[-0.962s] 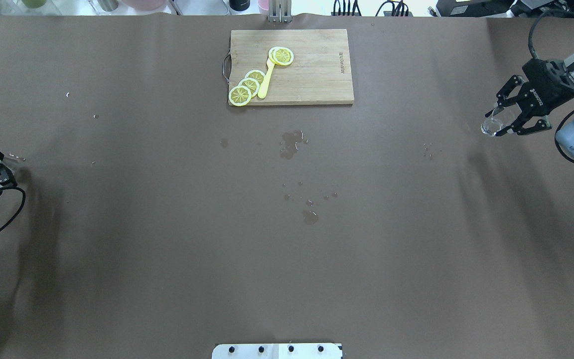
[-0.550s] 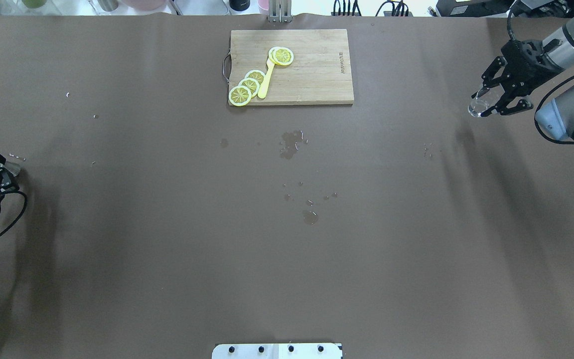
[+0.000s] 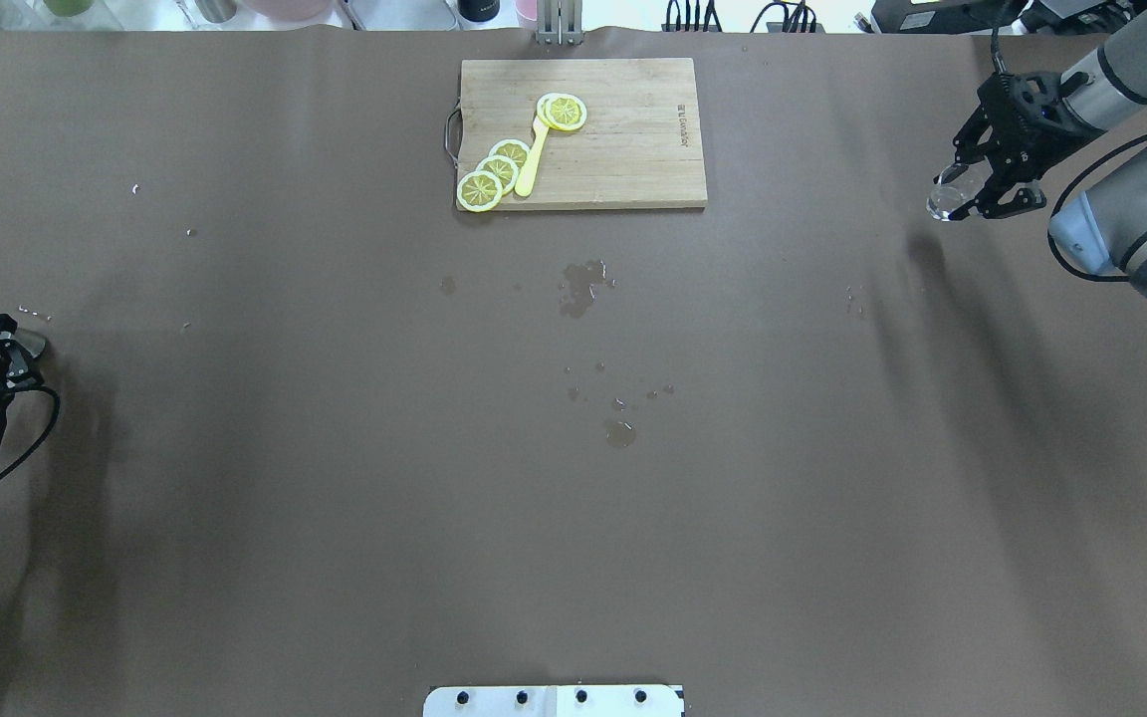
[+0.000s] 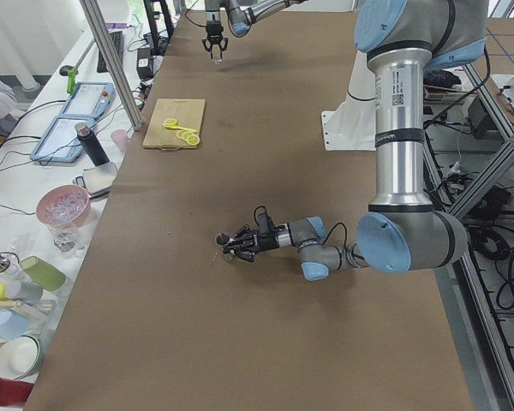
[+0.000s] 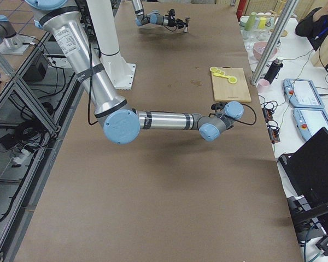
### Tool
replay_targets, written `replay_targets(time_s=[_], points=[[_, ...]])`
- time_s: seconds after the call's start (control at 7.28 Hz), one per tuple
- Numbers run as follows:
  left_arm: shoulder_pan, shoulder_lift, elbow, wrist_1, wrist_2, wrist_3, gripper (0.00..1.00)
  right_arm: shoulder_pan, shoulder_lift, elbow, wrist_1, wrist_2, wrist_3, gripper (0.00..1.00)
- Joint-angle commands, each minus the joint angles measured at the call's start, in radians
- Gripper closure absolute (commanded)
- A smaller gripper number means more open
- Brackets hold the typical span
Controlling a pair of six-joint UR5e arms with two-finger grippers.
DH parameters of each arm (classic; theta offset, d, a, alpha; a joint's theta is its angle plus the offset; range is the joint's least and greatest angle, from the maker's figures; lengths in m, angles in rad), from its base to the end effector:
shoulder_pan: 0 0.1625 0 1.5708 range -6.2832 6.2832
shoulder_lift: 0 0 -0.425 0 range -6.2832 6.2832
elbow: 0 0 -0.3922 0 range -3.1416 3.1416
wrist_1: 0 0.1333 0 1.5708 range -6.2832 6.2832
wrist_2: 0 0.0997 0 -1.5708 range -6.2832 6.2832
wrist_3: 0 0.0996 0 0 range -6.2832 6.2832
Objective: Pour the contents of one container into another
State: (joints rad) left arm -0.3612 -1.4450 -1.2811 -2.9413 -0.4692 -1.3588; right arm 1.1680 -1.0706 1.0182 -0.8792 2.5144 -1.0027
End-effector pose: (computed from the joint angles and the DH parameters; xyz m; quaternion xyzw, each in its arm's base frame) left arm 0.2956 -0.3491 0.6871 0.5566 0.2442 -0.2963 0.7368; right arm -0.2300 -0.6742 0.5434 0.3949 -0.3295 -0.6555 0.5530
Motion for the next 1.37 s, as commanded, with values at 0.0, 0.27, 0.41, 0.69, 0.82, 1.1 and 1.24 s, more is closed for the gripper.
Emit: replay_targets(time_s=[0.0,0.27,0.41,0.69,0.82,1.1,1.24], points=[[0.001,0.0,0.0,0.001,0.003,0.0,0.02,-0.008,0.006,0.0,0.002,-0.017,0.027,1.0],[0.002,0.002,0.0,-0.002,0.003,0.0,0.01,-0.013,0.015,0.014,0.0,-0.019,0.033,1.0],[0.001,0.002,0.0,-0.002,0.004,0.0,0.01,-0.019,0.017,0.014,0.0,-0.02,0.035,1.0],[0.002,0.008,-0.003,-0.005,0.004,0.0,0.01,-0.033,0.012,-0.015,0.067,-0.028,0.035,1.0],[0.002,0.009,-0.01,-0.007,0.006,0.0,0.01,-0.036,0.011,-0.024,0.084,-0.032,0.044,1.0],[0.002,0.034,-0.047,-0.018,0.004,0.003,0.01,-0.04,0.003,-0.03,0.12,-0.035,0.044,1.0],[0.002,0.069,-0.076,-0.018,0.001,0.003,0.01,-0.042,-0.002,-0.052,0.167,-0.035,0.046,1.0]])
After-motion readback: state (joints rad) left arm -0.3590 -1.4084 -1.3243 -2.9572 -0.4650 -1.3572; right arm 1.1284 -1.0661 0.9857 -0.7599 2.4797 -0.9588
